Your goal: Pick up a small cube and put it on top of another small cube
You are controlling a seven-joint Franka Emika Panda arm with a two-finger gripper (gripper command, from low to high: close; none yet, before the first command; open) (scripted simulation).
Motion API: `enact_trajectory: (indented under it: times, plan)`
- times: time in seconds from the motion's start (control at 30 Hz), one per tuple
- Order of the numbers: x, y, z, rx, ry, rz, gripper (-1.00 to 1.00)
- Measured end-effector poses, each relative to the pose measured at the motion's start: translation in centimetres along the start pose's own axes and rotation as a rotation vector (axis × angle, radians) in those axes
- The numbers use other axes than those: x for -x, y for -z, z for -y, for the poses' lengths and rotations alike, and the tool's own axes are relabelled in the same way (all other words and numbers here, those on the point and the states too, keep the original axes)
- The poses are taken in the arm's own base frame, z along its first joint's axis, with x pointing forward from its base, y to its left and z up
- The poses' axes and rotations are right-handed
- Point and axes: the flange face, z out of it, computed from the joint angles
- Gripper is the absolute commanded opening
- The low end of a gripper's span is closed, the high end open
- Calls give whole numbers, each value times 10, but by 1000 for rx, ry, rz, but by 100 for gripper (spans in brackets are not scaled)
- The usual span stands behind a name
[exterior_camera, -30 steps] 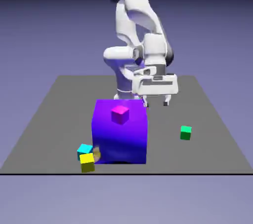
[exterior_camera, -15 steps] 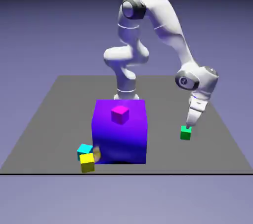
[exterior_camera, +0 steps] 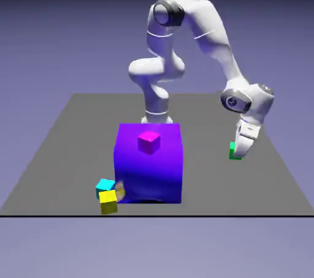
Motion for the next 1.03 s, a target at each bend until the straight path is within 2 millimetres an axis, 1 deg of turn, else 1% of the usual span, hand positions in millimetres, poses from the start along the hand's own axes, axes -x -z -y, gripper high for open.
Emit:
enact_trajectory:
  times: [0.07, 0.13, 0.17, 0.2, 0.23, 0.3, 0.37, 0.4, 0.47, 0.5, 0.63, 0.67, 0.7, 0.73, 0.83, 0.87, 0.93, 1.03]
  plan:
    - [-40, 14, -64, -15, -207, -34, -100]
    - [-69, 28, -134, -27, -412, -71, -100]
    - [-80, 35, -172, -31, -514, -89, -100]
    - [-85, 35, -211, -42, -637, -82, -100]
    - [-84, 30, -249, -56, -771, -56, -100]
    - [-75, 20, -325, -87, -1037, -6, -100]
    - [-55, 11, -398, -119, -1302, 42, -100]
    - [-41, 6, -434, -137, -1434, 65, -100]
    - [-6, -3, -502, -174, -1697, 110, -100]
    - [11, -11, -523, -194, -1808, 144, -100]
    - [62, -59, -542, -267, -2134, 363, -100]
    - [69, -73, -533, -277, -2179, 429, -100]
    - [74, -83, -528, -292, -2210, 487, -100]
    - [77, -97, -528, -303, -2230, 501, -100]
    - [75, -148, -507, -301, -2231, 501, -100]
    - [75, -149, -506, -301, -2231, 501, 100]
    - [75, -149, -506, -299, -2231, 501, 100]
    - [77, -97, -528, -300, -2230, 502, 100]
